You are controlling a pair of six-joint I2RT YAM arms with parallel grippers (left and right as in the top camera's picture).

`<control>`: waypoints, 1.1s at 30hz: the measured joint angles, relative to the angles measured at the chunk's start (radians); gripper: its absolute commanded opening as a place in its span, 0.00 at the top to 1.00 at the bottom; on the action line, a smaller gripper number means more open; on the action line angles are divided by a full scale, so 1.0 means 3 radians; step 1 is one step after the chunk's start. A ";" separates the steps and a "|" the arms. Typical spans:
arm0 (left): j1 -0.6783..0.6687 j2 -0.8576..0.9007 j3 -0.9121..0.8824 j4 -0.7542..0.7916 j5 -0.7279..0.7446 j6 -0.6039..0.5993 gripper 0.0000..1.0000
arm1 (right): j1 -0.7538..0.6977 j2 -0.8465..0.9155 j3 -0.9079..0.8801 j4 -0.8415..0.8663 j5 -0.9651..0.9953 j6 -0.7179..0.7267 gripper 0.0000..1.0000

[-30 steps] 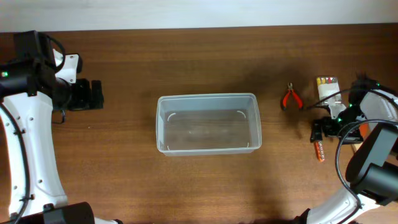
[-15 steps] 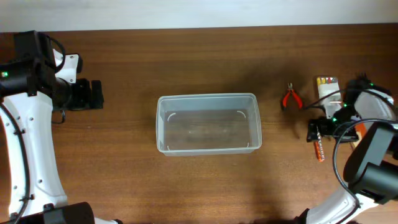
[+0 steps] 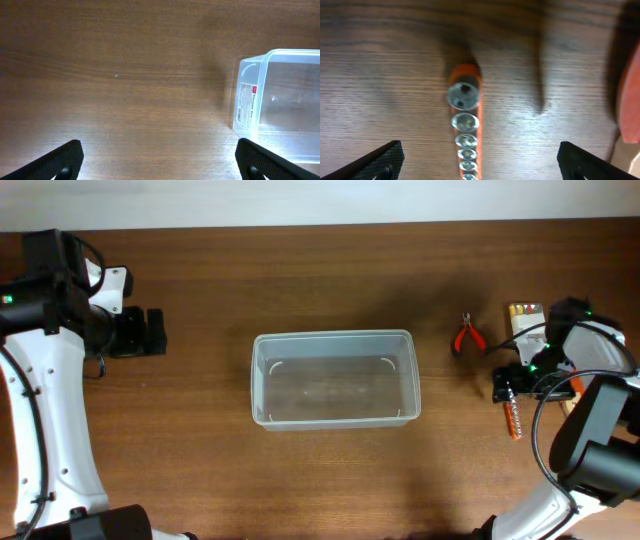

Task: Pack container
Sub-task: 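Lower the right gripper and grasp the orange socket strip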

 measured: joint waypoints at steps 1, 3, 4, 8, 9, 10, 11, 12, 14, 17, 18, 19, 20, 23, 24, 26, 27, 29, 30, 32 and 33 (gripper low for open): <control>0.0000 0.0000 0.0000 0.0000 0.0000 0.0000 0.01 | -0.0006 0.0000 0.0000 0.0011 0.0004 0.0000 0.01; 0.0000 0.0000 0.0000 -0.0001 0.0000 0.0000 0.01 | -0.0005 0.0000 -0.0003 0.0053 0.0005 -0.0003 0.01; 0.0000 0.0000 0.0000 0.0000 0.0000 0.0000 0.01 | -0.0005 0.0000 -0.0006 0.0070 0.0005 -0.0001 0.01; 0.0000 0.0001 0.0000 0.0000 0.0000 0.0000 0.01 | -0.0005 0.0000 -0.0076 0.0173 0.0006 -0.0004 0.01; 0.0000 0.0001 0.0000 -0.0001 0.0000 0.0000 0.01 | -0.0005 0.0000 -0.0108 0.0197 0.0010 -0.0004 0.01; 0.0000 0.0000 0.0000 0.0001 0.0000 0.0000 0.01 | -0.0005 0.0000 -0.0136 0.0223 0.0010 -0.0001 0.01; 0.0000 0.0001 0.0000 -0.0001 0.0000 0.0000 0.01 | -0.0005 0.0000 -0.0172 0.0245 0.0011 0.0000 0.01; 0.0000 0.0000 0.0000 0.0000 0.0000 0.0000 0.01 | -0.0005 0.0000 -0.0198 0.0245 0.0011 -0.0001 0.01; 0.0000 0.0001 0.0000 0.0000 0.0000 0.0000 0.01 | -0.0005 0.0000 -0.0230 0.0243 0.0011 -0.0001 0.01; 0.0000 0.0001 0.0000 0.0000 0.0000 0.0000 0.01 | -0.0005 0.0000 -0.0233 0.0245 0.0011 0.0014 0.02; 0.0000 0.0000 0.0000 0.0000 0.0000 0.0000 0.01 | -0.0005 0.0000 -0.0233 0.0240 0.0011 0.0025 0.01; 0.0000 0.0000 0.0000 0.0000 0.0000 0.0000 0.01 | -0.0005 0.0000 -0.0233 0.0234 0.0011 0.0031 0.01; 0.0000 0.0000 0.0000 0.0000 0.0000 0.0000 0.01 | -0.0005 0.0000 -0.0233 0.0228 0.0011 0.0039 0.01; 0.0000 0.0000 0.0000 0.0000 0.0000 0.0000 0.01 | -0.0005 0.0000 -0.0234 0.0226 0.0011 0.0041 0.01; 0.0000 0.0000 0.0000 0.0000 0.0000 0.0000 0.01 | -0.0005 0.0000 -0.0234 0.0242 0.0011 0.0041 0.01; 0.0000 0.0000 0.0000 0.0000 0.0000 0.0000 0.01 | -0.0005 0.0000 -0.0234 0.0275 0.0011 0.0043 0.01; 0.0000 0.0000 0.0000 0.0000 0.0000 0.0000 0.01 | -0.0005 0.0000 -0.0234 0.0303 0.0011 0.0046 0.01; 0.0000 0.0000 0.0000 0.0000 0.0000 0.0000 0.01 | -0.0005 0.0000 -0.0234 0.0350 0.0011 0.0051 0.01; 0.0000 0.0000 0.0000 0.0000 0.0000 0.0000 0.01 | -0.0005 0.0000 -0.0234 0.0355 0.0011 0.0050 0.01; 0.0000 0.0000 0.0000 0.0000 0.0000 0.0000 0.01 | -0.0005 0.0000 -0.0237 0.0384 0.0011 0.0043 0.01; 0.0000 0.0000 0.0000 0.0000 0.0000 0.0000 0.01 | -0.0005 0.0000 -0.0238 0.0402 0.0011 0.0041 0.01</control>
